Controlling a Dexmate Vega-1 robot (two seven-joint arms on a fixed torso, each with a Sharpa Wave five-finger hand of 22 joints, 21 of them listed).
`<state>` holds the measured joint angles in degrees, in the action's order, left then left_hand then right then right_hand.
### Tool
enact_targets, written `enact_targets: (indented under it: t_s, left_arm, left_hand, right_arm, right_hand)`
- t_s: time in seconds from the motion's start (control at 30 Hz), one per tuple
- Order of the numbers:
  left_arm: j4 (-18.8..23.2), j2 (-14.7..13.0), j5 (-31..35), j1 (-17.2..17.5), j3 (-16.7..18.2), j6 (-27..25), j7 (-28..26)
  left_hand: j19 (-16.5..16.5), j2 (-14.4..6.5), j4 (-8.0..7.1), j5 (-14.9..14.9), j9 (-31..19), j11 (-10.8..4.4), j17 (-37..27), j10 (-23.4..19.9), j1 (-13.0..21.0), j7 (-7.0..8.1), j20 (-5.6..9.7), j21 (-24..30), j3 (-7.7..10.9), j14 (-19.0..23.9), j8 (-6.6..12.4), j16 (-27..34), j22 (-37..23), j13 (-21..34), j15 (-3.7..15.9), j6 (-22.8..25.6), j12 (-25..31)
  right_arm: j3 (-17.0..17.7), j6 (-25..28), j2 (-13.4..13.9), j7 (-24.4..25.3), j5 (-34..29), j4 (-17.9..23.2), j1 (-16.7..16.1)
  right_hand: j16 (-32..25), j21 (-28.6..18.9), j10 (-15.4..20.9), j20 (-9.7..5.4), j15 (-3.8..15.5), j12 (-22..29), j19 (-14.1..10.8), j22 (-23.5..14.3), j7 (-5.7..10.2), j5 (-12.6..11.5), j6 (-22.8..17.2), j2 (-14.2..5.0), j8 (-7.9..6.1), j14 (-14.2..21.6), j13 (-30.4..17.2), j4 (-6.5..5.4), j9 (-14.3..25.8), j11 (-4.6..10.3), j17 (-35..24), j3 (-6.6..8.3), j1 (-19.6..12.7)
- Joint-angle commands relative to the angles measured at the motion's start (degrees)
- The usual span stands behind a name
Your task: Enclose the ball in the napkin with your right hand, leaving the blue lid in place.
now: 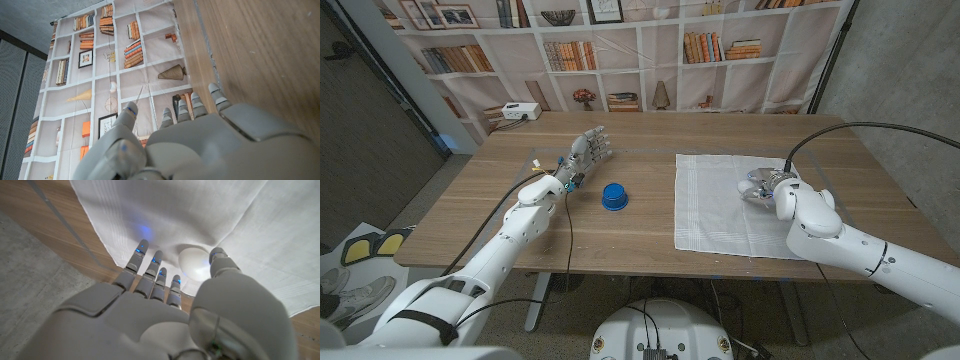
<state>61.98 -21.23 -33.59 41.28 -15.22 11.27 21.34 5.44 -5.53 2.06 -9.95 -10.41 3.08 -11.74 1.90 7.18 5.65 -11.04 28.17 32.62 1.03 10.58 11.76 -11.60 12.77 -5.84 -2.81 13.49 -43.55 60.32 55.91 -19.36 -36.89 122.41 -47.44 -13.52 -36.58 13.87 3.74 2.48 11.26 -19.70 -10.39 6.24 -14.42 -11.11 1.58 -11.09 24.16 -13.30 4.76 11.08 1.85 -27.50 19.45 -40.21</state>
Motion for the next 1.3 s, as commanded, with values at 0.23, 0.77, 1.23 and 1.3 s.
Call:
enact_targets:
  t_s: [0.23,0.77,1.23,1.3]
  left_arm:
    - [-0.24,-0.15,-0.34,0.17,0.30,0.20,0.45]
    - [3.29,-1.08,-0.61,2.67,1.10,-0.36,-1.36]
    - [6.70,-1.76,-0.67,5.05,1.78,-0.87,-3.59]
    - [6.95,-1.77,-0.59,5.21,1.80,-0.89,-3.90]
  left_hand:
    - [-0.25,-0.07,0.04,0.04,0.06,0.21,0.05,0.33,-0.46,0.19,-0.57,-0.19,0.35,0.35,0.19,0.28,-0.13,0.21,-0.31,-0.18,-0.03]
    - [-0.33,-0.02,0.07,0.05,0.06,0.21,0.05,0.36,-0.52,0.31,-0.49,-0.24,0.38,0.47,0.19,0.31,-0.14,0.20,-0.42,-0.20,-0.04]
    - [-0.41,0.02,0.11,0.06,0.06,0.13,0.06,0.22,-0.57,0.30,-0.45,-0.28,0.42,0.62,0.22,0.34,-0.14,0.19,-0.47,-0.17,0.02]
    - [-0.43,0.02,0.11,0.06,0.06,0.12,0.06,0.22,-0.58,0.32,-0.44,-0.28,0.42,0.65,0.22,0.34,-0.14,0.19,-0.49,-0.17,0.02]
  right_arm:
    - [0.91,4.90,2.32,11.16,1.98,3.62,-0.52]
    - [-0.72,7.90,-4.79,21.78,5.13,-4.09,4.64]
    - [-9.13,11.00,-5.86,16.87,7.46,-12.56,15.59]
    - [-9.85,10.88,-5.87,16.34,7.98,-13.60,16.76]
  right_hand:
    - [-0.27,-0.09,1.86,-0.71,4.69,1.01,-1.96,-0.05,-0.55,-0.78,-2.98,-1.80,-1.08,1.63,0.06,2.14,0.03,0.42,0.27,2.74,-3.71]
    - [-0.90,-0.11,8.03,-1.25,5.08,3.15,-3.27,-0.12,-2.32,0.10,-11.69,-4.65,-3.18,3.23,-0.03,0.14,0.30,-0.08,-0.34,2.98,0.06]
    - [0.18,0.60,4.38,-1.23,4.51,1.52,-1.86,-0.14,-2.07,0.66,-9.87,-4.66,-1.86,0.12,-0.06,-0.03,0.36,0.25,-0.71,2.24,1.44]
    - [0.20,0.64,4.28,-1.24,4.47,1.48,-1.82,-0.14,-1.95,0.69,-9.82,-4.66,-1.81,0.02,-0.06,-0.08,0.36,0.24,-0.73,2.17,1.58]
